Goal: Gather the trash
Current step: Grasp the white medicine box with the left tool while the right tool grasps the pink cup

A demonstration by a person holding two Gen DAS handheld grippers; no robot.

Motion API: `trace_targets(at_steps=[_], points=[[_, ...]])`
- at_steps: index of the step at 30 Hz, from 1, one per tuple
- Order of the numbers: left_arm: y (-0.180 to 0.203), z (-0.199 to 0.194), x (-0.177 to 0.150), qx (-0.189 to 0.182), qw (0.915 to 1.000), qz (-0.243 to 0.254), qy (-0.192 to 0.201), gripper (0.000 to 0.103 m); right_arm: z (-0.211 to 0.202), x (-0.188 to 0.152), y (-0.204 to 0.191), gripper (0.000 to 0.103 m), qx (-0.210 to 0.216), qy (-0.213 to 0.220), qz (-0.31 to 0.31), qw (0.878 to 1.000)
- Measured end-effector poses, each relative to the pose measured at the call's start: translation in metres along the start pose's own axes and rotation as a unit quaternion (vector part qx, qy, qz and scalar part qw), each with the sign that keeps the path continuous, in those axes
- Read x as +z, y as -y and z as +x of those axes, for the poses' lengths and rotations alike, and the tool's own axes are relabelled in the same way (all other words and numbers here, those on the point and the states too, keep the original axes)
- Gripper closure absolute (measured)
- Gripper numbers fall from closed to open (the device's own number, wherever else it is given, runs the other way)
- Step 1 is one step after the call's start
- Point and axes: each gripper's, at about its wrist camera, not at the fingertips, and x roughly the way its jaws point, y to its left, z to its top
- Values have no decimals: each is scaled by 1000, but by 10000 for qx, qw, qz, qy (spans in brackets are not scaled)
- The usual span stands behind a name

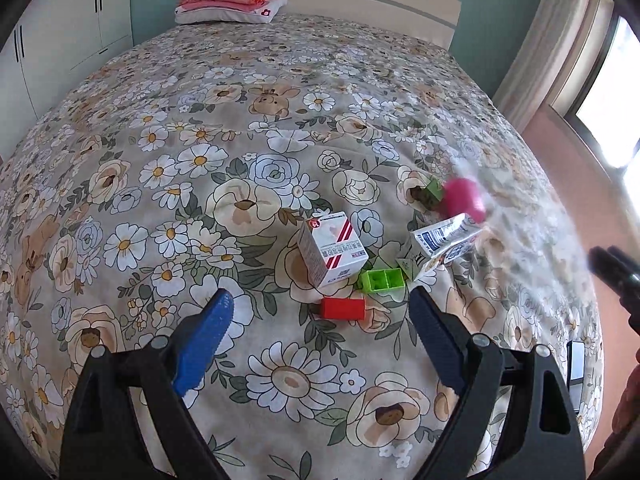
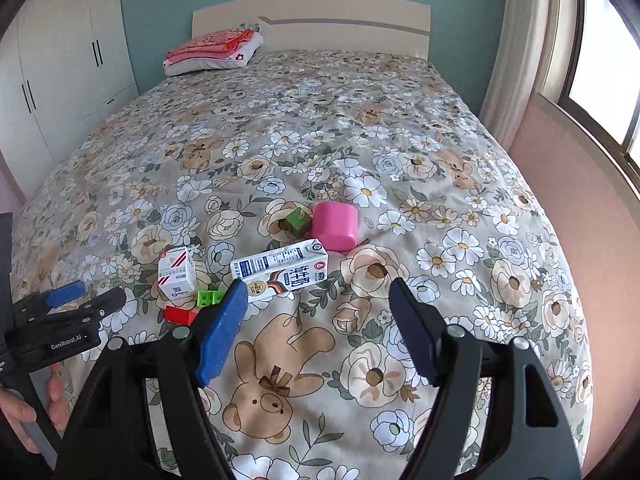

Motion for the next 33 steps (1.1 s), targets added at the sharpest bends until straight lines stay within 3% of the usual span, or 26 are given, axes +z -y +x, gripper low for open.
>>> trace_targets(at_steps=[8,11,14,23,26,33], points=[[6,60,24,91,9994,-121,-308,12,113,48,16,30,-420,-555,-139,9975],[7,78,30,98,9989,-130,-440,12,159,55,20,30,-246,-957,-118,9950],[6,94,35,16,9982,-168,-581,12,197,58,21,30,-348,-1251,-95,9915],[1,123,36,23,9961,-392,-787,13,266,64,28,30,-51,-1701,225,9852],[3,135,32,-105,9934,-396,-1067,38,279,58,32,32,-44,-1755,359,9838],[2,143,35,64,9943,-302,-1022,58,275,54,38,37,35,-1607,546,9855]])
